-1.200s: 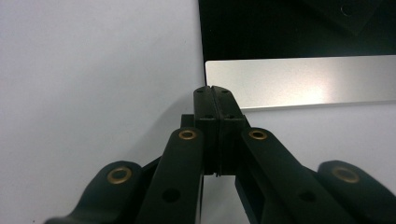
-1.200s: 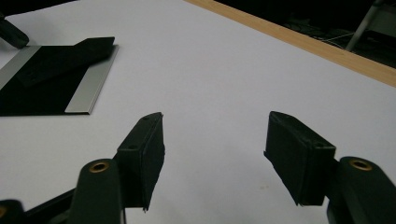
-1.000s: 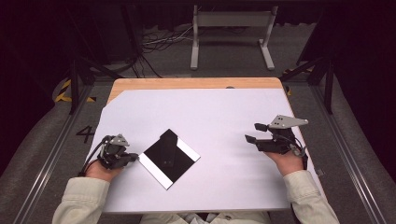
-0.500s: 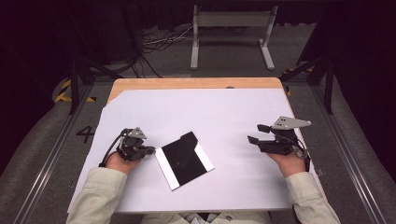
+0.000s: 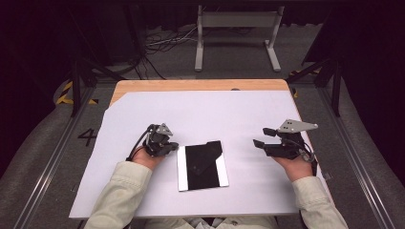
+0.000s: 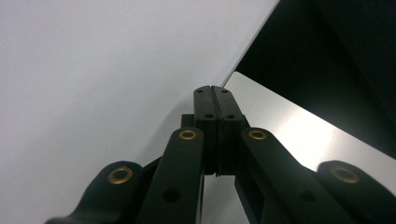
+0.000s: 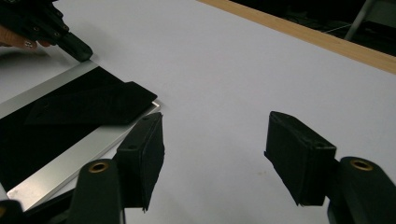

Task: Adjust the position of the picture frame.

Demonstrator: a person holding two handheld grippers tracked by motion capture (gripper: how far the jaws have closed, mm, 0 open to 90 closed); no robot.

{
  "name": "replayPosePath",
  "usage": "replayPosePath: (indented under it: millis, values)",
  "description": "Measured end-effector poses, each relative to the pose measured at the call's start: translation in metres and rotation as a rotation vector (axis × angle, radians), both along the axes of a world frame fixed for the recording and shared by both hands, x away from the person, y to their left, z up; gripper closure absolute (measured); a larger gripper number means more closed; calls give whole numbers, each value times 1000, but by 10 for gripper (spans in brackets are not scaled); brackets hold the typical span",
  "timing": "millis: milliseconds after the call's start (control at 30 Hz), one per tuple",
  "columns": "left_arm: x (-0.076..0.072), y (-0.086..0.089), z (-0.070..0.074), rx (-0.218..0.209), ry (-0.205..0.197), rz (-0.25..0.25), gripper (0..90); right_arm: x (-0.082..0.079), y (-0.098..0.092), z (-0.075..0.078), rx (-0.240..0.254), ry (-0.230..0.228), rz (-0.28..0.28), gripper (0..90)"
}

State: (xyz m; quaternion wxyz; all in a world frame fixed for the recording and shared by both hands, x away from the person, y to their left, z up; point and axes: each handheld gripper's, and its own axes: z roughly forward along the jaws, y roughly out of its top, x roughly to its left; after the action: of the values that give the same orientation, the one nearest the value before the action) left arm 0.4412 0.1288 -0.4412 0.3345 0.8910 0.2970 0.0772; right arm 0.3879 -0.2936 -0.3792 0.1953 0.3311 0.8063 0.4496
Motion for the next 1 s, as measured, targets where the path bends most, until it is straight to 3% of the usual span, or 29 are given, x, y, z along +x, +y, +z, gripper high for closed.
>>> replayPosePath:
  millis: [200, 300, 333, 433, 467, 633, 767, 1000]
  values:
    - [-8, -4, 10, -14, -59, -9, 900, 0, 0, -1, -12, -1, 4, 403]
    - [-19, -1, 23, -53, -44, -47, 900, 0, -1, -2, -8, 2, 2, 405]
    - [-25, -1, 29, -60, -42, -81, 900, 0, -1, -1, -8, 2, 4, 405]
    - [-39, -2, 35, -41, -32, -136, 900, 0, 0, -1, -8, 1, 9, 409]
    - [-42, -3, 35, -28, -28, -146, 900, 0, 1, -1, -8, 2, 9, 410]
    - [-55, -4, 36, -45, 52, -253, 900, 0, 3, -1, -14, 0, 22, 418]
    - [-67, -9, 36, -21, 73, -330, 900, 1, 1, -1, -10, 4, 20, 418]
    - [-84, -16, 32, 12, 98, -415, 900, 0, 1, -1, -4, 8, 22, 411]
